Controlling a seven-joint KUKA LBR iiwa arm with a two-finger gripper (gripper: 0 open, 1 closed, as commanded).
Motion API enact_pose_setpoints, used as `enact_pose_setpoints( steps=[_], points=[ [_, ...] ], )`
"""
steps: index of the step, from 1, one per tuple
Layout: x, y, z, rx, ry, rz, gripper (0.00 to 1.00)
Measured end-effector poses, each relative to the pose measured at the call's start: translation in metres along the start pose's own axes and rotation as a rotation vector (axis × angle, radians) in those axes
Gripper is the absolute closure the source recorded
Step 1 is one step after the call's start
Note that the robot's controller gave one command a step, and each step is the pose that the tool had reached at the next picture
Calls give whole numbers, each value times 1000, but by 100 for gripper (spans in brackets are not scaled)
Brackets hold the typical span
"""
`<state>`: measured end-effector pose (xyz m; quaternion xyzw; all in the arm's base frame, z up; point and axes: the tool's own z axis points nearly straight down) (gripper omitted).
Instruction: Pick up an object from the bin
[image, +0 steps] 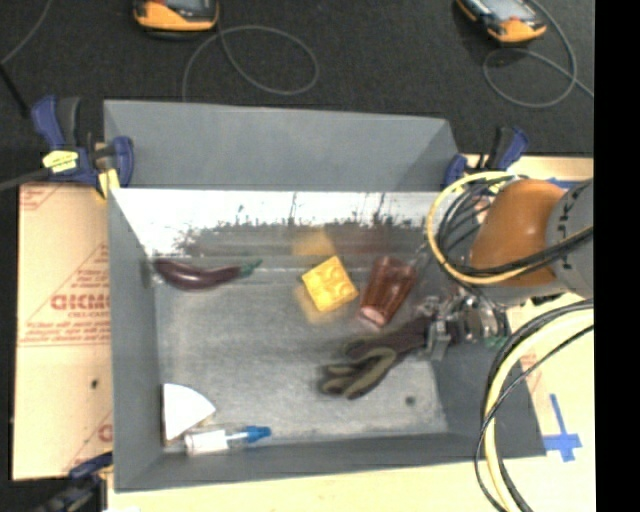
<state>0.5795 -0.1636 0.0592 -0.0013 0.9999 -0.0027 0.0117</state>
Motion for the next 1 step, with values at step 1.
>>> enact_pose_setpoints(
  steps=[1],
  points=[
    [1, 0, -3, 0, 2, -1, 100]
  ],
)
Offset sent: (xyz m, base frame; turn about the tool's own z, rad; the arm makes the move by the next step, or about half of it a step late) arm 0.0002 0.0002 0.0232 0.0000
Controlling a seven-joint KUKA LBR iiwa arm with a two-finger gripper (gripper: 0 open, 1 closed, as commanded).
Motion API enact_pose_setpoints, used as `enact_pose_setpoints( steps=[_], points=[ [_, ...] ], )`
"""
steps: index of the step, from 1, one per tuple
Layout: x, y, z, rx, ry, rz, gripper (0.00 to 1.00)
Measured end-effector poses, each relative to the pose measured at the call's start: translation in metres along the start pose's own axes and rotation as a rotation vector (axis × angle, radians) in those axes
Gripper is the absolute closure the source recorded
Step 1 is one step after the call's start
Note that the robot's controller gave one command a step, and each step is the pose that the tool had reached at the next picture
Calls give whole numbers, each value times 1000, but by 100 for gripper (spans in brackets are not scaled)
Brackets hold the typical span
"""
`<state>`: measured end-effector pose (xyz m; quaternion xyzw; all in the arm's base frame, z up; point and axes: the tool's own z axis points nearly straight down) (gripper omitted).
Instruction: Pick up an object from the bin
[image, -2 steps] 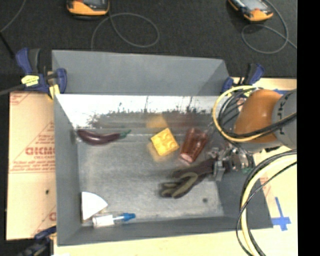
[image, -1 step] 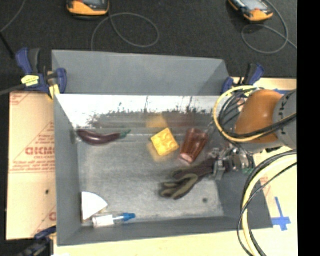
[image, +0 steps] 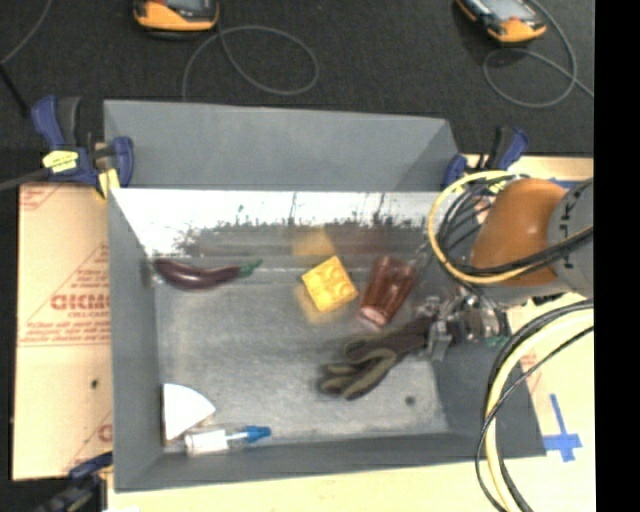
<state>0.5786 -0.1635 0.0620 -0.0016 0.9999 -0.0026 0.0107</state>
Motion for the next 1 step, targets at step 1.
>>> enact_pose_setpoints(
  steps=[1],
  points=[
    [1, 0, -14, 0, 3, -1, 100]
  ],
)
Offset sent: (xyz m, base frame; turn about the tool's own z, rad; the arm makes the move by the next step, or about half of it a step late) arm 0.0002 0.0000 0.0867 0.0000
